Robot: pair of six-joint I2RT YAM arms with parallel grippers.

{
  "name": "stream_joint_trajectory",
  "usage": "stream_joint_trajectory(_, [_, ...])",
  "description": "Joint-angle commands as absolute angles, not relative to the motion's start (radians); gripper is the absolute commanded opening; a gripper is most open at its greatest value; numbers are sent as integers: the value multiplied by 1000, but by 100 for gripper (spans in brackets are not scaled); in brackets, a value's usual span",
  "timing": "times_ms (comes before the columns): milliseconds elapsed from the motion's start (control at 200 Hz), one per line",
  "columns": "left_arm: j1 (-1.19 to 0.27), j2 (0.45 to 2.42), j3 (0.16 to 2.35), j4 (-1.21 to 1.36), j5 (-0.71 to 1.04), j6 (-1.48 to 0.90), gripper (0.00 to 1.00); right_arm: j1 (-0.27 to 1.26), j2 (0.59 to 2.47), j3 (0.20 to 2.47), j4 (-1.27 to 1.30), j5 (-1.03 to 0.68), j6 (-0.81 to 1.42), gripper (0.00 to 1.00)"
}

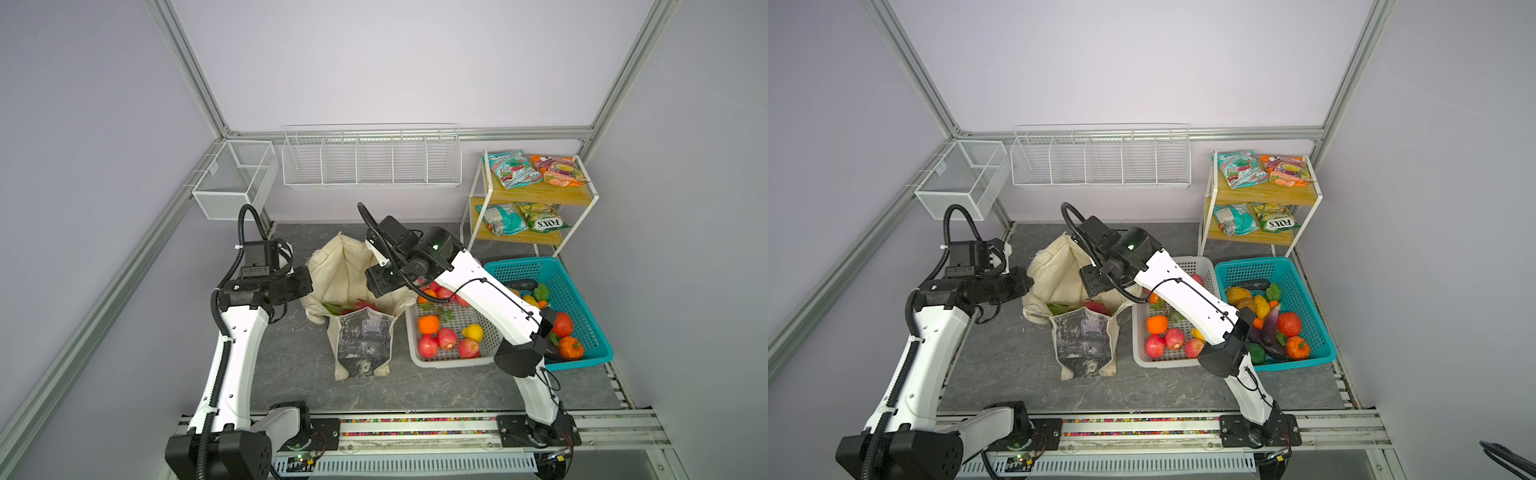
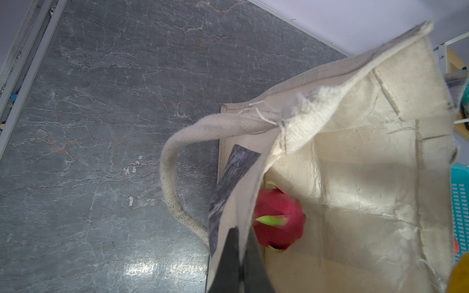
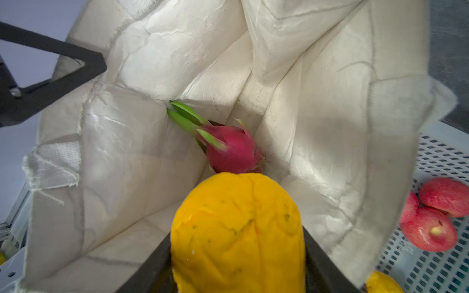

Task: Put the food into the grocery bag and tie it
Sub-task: 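Lift the yellow pear with the right gripper and carry it over the bag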

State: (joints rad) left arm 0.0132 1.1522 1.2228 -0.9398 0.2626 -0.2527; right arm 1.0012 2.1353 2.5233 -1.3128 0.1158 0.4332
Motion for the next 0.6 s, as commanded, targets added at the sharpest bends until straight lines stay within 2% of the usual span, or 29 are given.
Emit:
stream_joint_trajectory(0, [17,1131,1210,-944,282,-250,0,1002,2174,2551,-1229,57,421,59])
stream_joint_trajectory(225, [15,1131,1210,-941,290,-252,0,1005,2276,2574,-1168,35,387,59])
stream_joint_trajectory(595, [15,1121,1207,-942,286,-252,0,1021,2321,2514,-1125,38,262,61])
